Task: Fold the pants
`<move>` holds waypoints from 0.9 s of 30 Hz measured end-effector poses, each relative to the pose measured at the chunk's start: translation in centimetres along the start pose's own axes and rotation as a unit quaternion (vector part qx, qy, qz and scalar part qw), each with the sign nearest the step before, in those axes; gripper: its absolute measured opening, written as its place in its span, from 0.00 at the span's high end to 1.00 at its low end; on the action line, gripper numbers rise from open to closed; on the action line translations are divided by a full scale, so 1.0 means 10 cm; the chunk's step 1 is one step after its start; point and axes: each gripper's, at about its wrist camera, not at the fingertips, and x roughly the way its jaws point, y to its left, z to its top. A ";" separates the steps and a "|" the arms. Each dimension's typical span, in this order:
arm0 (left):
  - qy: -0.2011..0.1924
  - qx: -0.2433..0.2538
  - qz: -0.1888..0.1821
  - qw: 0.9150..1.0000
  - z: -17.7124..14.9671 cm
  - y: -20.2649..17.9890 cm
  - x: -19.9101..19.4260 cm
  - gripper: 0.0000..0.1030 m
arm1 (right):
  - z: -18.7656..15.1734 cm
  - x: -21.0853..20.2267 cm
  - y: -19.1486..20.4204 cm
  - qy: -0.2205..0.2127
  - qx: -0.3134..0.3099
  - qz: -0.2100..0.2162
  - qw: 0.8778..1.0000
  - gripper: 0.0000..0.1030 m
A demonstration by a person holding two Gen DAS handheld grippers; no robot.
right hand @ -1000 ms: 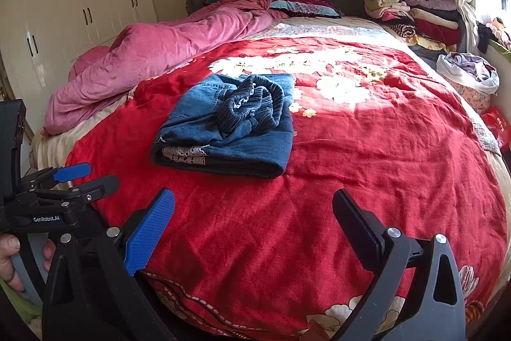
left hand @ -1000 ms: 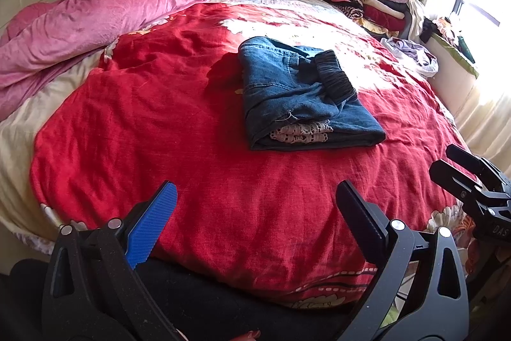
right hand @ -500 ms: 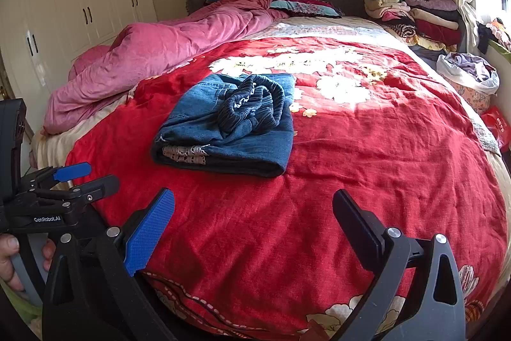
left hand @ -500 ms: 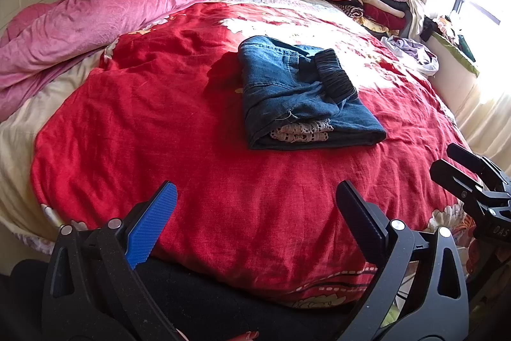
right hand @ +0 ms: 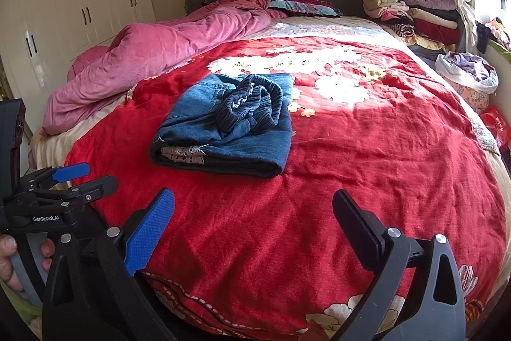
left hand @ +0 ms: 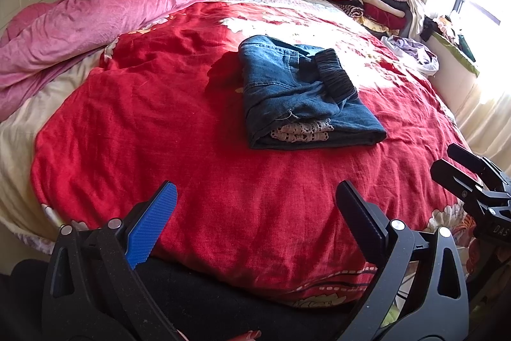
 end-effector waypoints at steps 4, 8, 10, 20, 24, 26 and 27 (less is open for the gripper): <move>0.002 -0.001 0.002 1.000 0.00 0.02 0.00 0.09 | 0.00 0.00 0.00 0.000 0.000 -0.001 1.000 0.04; 0.004 -0.005 -0.001 1.000 0.01 0.04 0.01 0.09 | 0.01 0.01 -0.03 0.001 0.005 -0.002 1.000 0.04; 0.003 -0.010 -0.004 1.000 0.01 0.05 0.01 0.09 | 0.00 0.02 -0.04 0.001 0.007 -0.007 1.000 0.04; 0.030 -0.019 0.035 0.999 0.03 0.12 0.17 0.09 | 0.02 0.11 -0.20 0.008 0.022 -0.025 0.999 0.04; 0.015 -0.034 0.046 0.998 0.12 0.24 0.19 0.09 | 0.04 0.17 -0.35 0.011 0.034 -0.038 0.999 0.04; 0.010 -0.042 0.053 0.998 0.23 0.34 0.23 0.09 | 0.06 0.19 -0.49 0.010 0.043 -0.051 0.998 0.04; 0.013 -0.045 0.070 0.996 0.30 0.41 0.29 0.09 | 0.07 0.20 -0.57 0.009 0.049 -0.061 0.997 0.04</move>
